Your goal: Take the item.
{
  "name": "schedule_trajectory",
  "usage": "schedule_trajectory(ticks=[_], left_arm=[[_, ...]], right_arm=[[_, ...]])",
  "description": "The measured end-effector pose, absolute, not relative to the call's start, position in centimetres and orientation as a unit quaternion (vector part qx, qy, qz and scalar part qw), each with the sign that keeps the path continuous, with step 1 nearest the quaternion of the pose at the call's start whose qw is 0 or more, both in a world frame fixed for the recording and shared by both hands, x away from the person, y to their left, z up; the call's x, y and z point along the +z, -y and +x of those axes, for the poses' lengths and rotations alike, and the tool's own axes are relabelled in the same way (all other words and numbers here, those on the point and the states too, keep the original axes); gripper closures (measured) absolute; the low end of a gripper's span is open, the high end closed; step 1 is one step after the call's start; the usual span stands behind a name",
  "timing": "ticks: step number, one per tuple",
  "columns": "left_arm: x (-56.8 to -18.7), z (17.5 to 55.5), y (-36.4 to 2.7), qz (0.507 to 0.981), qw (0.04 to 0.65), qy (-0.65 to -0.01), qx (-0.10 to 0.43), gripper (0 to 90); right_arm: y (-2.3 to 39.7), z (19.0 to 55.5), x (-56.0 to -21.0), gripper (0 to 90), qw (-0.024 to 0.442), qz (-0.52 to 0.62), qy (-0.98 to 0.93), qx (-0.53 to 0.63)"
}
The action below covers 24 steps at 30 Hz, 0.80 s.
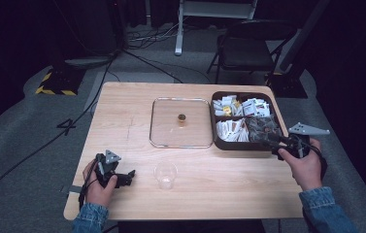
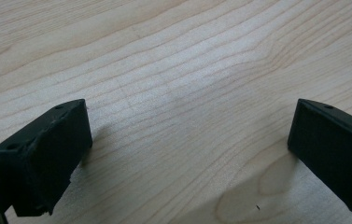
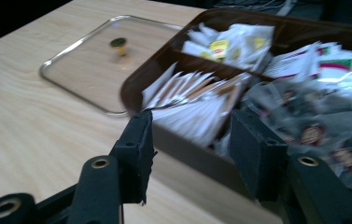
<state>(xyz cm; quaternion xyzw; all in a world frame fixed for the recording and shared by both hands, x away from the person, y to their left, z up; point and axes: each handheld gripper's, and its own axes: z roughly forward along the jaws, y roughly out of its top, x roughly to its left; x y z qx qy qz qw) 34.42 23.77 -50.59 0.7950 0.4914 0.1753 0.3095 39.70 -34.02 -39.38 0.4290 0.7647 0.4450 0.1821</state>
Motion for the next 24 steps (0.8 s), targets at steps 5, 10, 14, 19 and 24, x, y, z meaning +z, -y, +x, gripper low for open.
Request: schedule_trajectory(ticks=[5,10,14,19,24], left_arm=[[-50.6,34.5,-23.8,0.796,0.311,-0.489,0.173,0.0],[-50.6,34.5,-23.8,0.797,0.311,-0.488,0.173,0.1],[-50.6,34.5,-23.8,0.797,0.311,-0.488,0.173,0.1],[-50.6,34.5,-23.8,0.797,0.311,-0.488,0.173,0.1],[-50.6,34.5,-23.8,0.797,0.311,-0.488,0.173,0.1]], right_arm=[[35.5,42.5,-38.5,49.0,0.213,0.439,-0.768,0.415],[36.1,44.0,-38.6,49.0,0.212,0.454,-0.765,0.405],[36.8,45.3,-38.9,48.9,0.210,0.470,-0.762,0.394],[37.3,46.9,-39.9,48.0,0.207,0.486,-0.763,0.374],[37.3,48.3,-41.0,46.6,0.209,0.491,-0.770,0.349]])
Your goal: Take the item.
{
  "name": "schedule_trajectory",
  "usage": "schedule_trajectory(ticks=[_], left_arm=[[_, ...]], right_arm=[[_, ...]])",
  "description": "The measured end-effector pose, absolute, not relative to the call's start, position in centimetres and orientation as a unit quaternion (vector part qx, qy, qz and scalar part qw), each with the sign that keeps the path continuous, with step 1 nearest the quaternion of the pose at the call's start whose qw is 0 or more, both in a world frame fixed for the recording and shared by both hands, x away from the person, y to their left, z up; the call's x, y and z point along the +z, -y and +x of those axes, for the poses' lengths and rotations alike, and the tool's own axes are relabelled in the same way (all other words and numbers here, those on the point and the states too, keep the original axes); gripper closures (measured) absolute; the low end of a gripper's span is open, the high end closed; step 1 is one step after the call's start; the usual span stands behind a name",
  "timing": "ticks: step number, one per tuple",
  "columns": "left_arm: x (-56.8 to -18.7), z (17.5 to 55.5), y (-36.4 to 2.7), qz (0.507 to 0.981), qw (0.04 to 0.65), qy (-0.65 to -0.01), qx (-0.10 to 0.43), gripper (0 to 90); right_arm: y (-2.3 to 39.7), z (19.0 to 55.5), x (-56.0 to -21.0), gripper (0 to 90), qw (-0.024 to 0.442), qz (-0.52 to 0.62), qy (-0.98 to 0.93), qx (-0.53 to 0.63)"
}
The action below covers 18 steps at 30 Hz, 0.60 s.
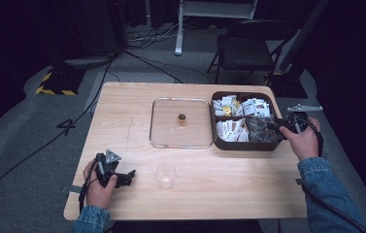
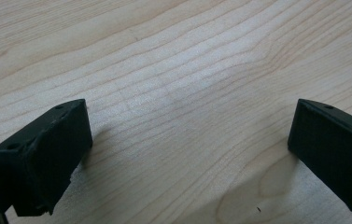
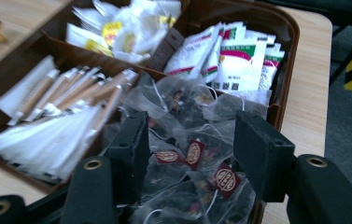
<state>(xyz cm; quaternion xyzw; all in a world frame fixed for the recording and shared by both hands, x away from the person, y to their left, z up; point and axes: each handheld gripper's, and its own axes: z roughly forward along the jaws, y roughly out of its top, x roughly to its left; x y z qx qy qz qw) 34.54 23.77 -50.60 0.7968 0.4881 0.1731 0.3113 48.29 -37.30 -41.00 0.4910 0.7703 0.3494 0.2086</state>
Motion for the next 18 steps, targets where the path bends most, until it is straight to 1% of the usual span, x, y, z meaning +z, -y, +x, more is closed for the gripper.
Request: schedule_trajectory(ticks=[7,13,18], left_arm=[[-50.6,34.6,-23.8,0.799,0.311,-0.485,0.172,0.1],[-50.6,34.6,-23.8,0.800,0.312,-0.482,0.172,0.1],[-50.6,34.6,-23.8,0.801,0.311,-0.482,0.172,0.1]], right_arm=[[37.0,49.8,-42.6,47.0,0.209,0.495,-0.783,0.312],[37.0,50.2,-43.4,48.1,0.209,0.498,-0.786,0.301],[37.1,50.4,-44.0,55.2,0.211,0.514,-0.782,0.283]])
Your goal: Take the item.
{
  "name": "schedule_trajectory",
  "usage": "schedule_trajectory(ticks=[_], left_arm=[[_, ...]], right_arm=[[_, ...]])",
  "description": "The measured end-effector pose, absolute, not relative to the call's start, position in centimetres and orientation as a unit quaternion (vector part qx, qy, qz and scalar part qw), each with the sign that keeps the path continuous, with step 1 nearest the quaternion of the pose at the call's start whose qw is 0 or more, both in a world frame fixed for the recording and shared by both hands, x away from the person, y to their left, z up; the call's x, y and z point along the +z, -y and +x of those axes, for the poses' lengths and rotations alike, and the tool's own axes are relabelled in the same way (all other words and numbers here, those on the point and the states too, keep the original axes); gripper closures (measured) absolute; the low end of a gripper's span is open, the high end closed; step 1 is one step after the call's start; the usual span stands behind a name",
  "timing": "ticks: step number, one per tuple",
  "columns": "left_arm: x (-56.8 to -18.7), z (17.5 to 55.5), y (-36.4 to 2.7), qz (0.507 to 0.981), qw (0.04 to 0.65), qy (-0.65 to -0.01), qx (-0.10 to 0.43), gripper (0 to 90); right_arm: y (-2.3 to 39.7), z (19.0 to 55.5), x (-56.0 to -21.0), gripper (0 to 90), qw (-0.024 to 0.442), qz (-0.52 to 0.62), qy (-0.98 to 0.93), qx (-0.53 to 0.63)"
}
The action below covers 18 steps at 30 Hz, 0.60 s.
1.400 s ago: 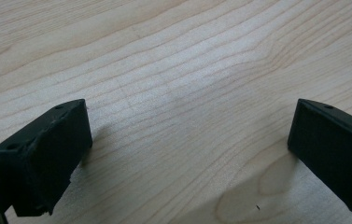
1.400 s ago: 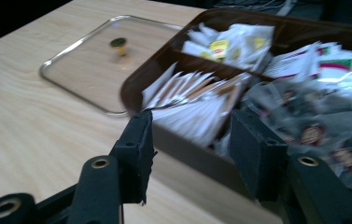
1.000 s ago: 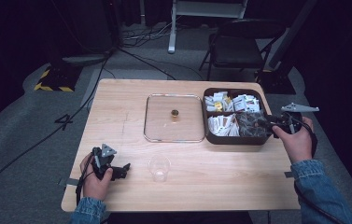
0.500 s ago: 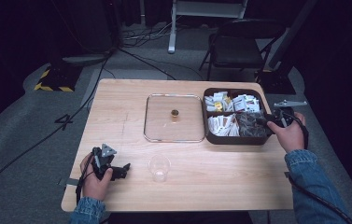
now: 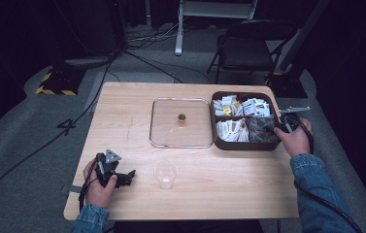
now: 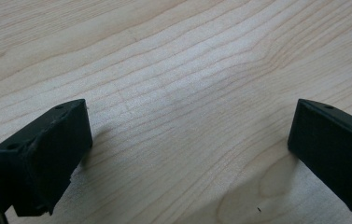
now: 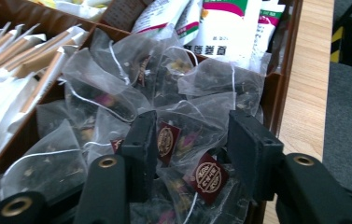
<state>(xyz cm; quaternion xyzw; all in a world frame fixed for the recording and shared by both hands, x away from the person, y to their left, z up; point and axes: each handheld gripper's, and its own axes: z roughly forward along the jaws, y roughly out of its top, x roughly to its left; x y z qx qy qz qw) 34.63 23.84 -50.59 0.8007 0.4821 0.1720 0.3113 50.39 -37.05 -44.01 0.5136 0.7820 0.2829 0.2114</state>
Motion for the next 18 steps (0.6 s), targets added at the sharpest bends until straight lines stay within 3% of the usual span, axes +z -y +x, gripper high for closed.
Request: schedule_trajectory(ticks=[4,6,10,18], left_arm=[[-50.6,34.6,-23.8,0.801,0.312,-0.482,0.172,0.1],[-50.6,34.6,-23.8,0.801,0.312,-0.481,0.173,0.1],[-50.6,34.6,-23.8,0.803,0.311,-0.478,0.173,0.1],[-50.6,34.6,-23.8,0.805,0.310,-0.476,0.171,0.1]], right_arm=[[36.9,50.5,-44.1,60.5,0.216,0.512,-0.782,0.282],[36.7,50.3,-43.9,76.3,0.219,0.503,-0.788,0.278],[36.5,50.2,-43.7,89.5,0.210,0.492,-0.797,0.280],[36.6,49.5,-42.8,90.0,0.207,0.485,-0.789,0.314]])
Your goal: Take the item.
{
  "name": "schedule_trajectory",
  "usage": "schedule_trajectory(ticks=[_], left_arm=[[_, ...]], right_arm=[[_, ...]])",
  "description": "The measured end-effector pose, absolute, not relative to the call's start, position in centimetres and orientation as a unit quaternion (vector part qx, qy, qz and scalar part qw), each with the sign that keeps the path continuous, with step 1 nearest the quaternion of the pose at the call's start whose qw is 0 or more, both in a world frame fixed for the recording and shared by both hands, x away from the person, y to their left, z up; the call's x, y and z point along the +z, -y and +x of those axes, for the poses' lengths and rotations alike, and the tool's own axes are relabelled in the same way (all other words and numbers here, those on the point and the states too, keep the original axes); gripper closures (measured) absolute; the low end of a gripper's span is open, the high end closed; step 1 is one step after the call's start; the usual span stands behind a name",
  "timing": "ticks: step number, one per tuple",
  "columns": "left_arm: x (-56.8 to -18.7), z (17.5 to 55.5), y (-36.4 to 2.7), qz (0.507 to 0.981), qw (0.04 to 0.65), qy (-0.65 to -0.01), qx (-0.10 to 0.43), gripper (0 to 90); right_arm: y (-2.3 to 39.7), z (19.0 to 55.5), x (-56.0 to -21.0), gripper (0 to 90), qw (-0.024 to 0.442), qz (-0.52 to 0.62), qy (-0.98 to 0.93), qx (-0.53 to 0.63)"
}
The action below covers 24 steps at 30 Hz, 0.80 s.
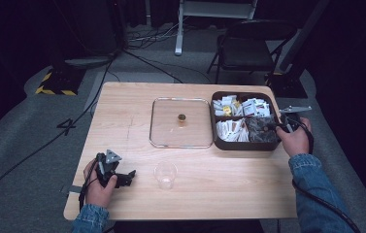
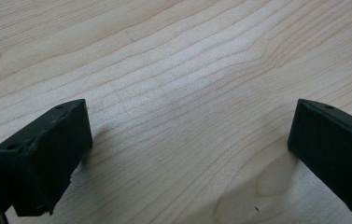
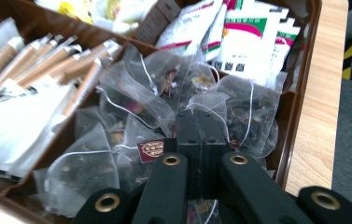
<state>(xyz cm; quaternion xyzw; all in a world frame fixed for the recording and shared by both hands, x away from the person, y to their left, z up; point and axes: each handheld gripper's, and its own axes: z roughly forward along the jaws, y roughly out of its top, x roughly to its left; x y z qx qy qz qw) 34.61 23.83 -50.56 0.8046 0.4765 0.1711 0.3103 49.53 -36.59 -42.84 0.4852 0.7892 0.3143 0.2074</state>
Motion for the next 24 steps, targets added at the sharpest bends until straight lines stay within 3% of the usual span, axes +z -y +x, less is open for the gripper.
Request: schedule_trajectory(ticks=[24], left_arm=[[-50.6,34.9,-23.7,0.808,0.315,-0.469,0.166,0.0]], right_arm=[[35.8,45.7,-37.1,90.0,0.183,0.435,-0.752,0.460]])
